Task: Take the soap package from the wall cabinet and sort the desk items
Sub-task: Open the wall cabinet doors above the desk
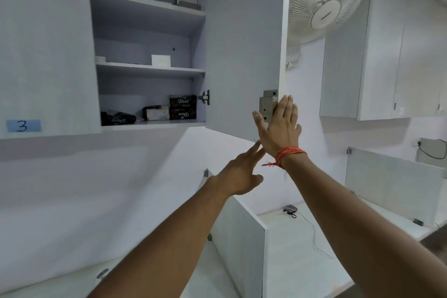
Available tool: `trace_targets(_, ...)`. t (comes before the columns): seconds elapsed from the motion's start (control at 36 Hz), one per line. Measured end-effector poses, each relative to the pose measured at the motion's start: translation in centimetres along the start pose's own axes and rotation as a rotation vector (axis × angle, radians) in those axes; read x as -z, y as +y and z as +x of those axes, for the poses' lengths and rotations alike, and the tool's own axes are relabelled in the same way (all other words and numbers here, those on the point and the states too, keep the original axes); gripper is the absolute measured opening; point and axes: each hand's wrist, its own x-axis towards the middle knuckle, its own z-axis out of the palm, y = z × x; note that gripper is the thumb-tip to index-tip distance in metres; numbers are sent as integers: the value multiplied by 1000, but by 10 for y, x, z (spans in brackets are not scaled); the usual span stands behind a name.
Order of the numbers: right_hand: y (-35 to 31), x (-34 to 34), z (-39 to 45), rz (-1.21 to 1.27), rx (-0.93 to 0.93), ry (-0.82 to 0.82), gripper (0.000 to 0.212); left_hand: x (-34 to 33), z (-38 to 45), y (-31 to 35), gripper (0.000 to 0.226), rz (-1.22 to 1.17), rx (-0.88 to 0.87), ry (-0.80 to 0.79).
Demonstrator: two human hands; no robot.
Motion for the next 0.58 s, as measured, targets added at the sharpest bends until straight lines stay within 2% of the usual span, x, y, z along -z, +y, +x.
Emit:
trace_targets(0.19,-7,-6,0,79,8,11,92,-1,0,-15,84,-5,34,17)
trace_targets(0.28,-26,-7,-5,99,51,197,86,3,-3,-32,80,-38,73,39)
trace_targets(0.36,-57,-17,-10,119,251,340,77,15,-17,-62,77,-122,111,128)
trace_targets(0.47,-108,-47,-22,262,467,215,67,44,-51,-111,75,-182,251,262)
trace_targets(0.58,-157,-93,-36,500,406,-67,59,80,-89,-168,76,-111,398,389)
